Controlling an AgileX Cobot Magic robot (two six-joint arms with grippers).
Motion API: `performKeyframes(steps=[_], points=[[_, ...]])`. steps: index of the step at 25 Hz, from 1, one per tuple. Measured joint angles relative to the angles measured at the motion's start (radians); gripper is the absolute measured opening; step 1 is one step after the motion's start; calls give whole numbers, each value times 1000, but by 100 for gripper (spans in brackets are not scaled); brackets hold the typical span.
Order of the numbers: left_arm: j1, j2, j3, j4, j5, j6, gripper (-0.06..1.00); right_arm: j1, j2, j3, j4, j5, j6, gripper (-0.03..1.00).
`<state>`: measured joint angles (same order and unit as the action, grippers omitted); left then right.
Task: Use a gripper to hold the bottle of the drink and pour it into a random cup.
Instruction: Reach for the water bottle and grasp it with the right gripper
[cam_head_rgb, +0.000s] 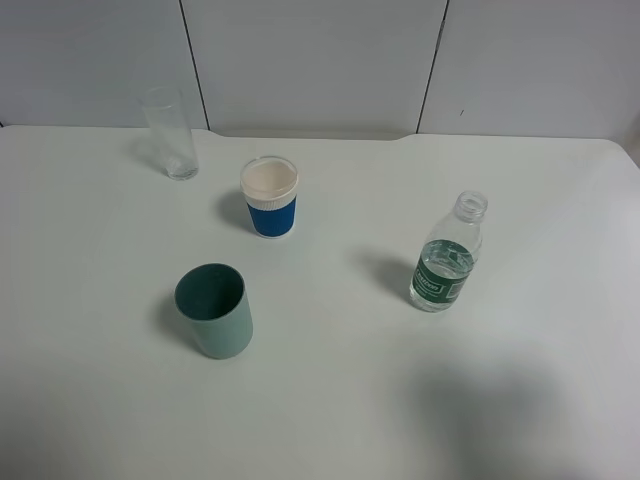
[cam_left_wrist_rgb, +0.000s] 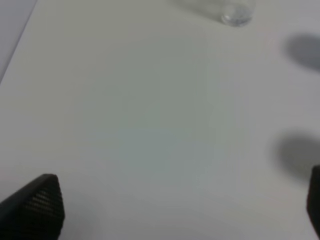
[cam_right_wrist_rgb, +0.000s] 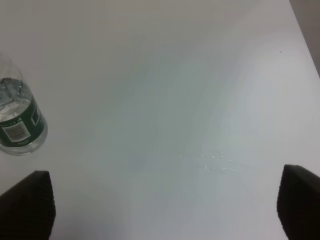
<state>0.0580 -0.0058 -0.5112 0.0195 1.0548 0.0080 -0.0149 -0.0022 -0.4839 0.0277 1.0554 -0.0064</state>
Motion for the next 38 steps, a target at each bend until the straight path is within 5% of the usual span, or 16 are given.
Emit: performKeyframes(steps=[38], points=[[0, 0, 0, 0, 0, -1, 98, 0, 0, 0, 0, 0, 0, 87]])
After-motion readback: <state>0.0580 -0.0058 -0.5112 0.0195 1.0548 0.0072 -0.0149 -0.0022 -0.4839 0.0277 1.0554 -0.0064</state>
